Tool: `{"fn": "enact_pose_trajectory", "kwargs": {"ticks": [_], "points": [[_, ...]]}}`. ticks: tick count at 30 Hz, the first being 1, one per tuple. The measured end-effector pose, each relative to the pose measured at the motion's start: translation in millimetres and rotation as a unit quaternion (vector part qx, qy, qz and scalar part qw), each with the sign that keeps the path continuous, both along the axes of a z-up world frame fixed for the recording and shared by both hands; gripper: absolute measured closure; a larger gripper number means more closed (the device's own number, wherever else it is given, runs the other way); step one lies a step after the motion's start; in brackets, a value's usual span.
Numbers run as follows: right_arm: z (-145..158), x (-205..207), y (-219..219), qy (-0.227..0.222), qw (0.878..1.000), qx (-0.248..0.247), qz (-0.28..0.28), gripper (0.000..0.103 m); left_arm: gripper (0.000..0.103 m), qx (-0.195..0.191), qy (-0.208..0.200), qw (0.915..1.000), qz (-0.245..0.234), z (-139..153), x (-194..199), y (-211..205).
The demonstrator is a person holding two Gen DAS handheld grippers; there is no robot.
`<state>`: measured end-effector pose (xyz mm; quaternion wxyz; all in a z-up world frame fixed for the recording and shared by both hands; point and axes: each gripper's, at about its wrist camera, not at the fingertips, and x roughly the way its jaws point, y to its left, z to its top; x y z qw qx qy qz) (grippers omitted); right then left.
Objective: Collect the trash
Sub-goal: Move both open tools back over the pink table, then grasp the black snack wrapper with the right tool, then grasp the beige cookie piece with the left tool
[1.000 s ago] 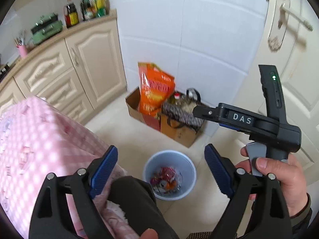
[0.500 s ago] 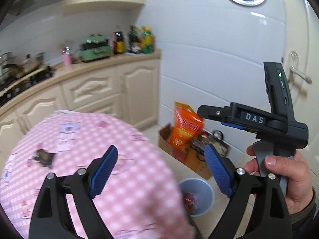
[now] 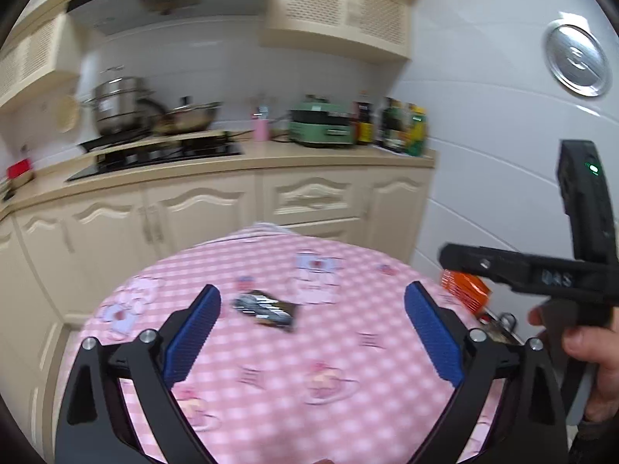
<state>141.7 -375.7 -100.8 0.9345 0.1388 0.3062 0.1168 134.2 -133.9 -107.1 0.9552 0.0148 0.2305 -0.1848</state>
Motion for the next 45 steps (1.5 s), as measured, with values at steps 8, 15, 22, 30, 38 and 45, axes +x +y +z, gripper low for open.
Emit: {"fn": "enact_pose_trajectory", "kwargs": {"ticks": [8, 15, 22, 30, 38, 45], "points": [[-16.2, 55.1, 65.6, 0.021, 0.997, -0.046, 0.061, 0.006, 0.009, -0.012, 0.009, 0.9966, 0.081, -20.1, 47.9, 63.0], [-55.7, 105.1, 107.3, 0.069, 0.987, -0.101, 0.103, 0.006, 0.009, -0.007, 0.039, 0.9925, 0.115, -50.8, 74.6, 89.1], [-83.3, 137.5, 132.6, 0.096, 0.979, -0.116, 0.136, 0.023, 0.009, -0.011, 0.074, 0.9897, 0.122, -76.7, 86.6, 96.6], [-100.9, 152.0, 126.8, 0.112, 0.978, -0.088, 0.15, 0.072, 0.009, 0.022, 0.103, 0.9899, 0.095, -87.4, 98.9, 76.3], [-96.4, 147.0, 84.5, 0.107, 0.989, -0.039, 0.098, 0.081, 0.009, 0.064, 0.134, 0.9878, 0.047, -89.1, 122.7, 44.3], [-98.6, 143.6, 55.8, 0.11, 0.991, 0.005, 0.071, 0.083, 0.009, 0.121, 0.147, 0.9817, -0.004, -100.1, 144.5, 0.6]]}}
